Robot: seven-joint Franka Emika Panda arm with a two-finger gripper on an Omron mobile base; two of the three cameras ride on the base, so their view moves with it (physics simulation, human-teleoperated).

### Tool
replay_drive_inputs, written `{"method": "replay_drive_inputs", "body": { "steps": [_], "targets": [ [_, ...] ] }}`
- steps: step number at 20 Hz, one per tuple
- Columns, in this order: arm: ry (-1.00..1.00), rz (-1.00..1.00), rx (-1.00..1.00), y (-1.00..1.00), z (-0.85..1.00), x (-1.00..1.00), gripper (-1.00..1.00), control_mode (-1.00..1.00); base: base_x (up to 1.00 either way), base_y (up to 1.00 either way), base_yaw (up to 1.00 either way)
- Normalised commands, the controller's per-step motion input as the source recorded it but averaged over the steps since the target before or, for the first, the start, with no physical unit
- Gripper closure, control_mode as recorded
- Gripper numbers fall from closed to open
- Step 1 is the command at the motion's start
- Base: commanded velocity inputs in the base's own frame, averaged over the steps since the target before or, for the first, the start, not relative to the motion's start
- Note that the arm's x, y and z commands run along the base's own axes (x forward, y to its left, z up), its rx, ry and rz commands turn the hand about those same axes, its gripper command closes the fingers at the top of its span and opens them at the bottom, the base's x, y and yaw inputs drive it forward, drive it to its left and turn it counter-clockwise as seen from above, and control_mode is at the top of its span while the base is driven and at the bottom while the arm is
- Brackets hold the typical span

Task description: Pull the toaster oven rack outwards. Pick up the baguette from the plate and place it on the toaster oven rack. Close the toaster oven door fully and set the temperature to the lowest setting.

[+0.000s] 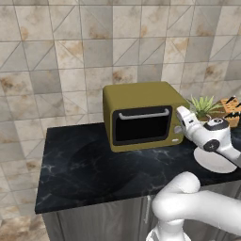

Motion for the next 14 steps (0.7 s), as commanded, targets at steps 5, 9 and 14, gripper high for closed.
{"method": "replay_drive_inputs", "body": {
  "steps": [5,9,14],
  "targets": [
    [0.00,0.55,-0.72,-0.11,-0.82,-0.05,1.00,-1.00,0.00,0.00,0.00],
    [0.01,0.54,-0.72,-0.10,-0.78,-0.02,1.00,-1.00,0.00,0.00,0.00],
    [0.01,0.53,-0.71,-0.16,-0.68,0.00,1.00,-1.00,0.00,0.00,0.00]
  ]
}}
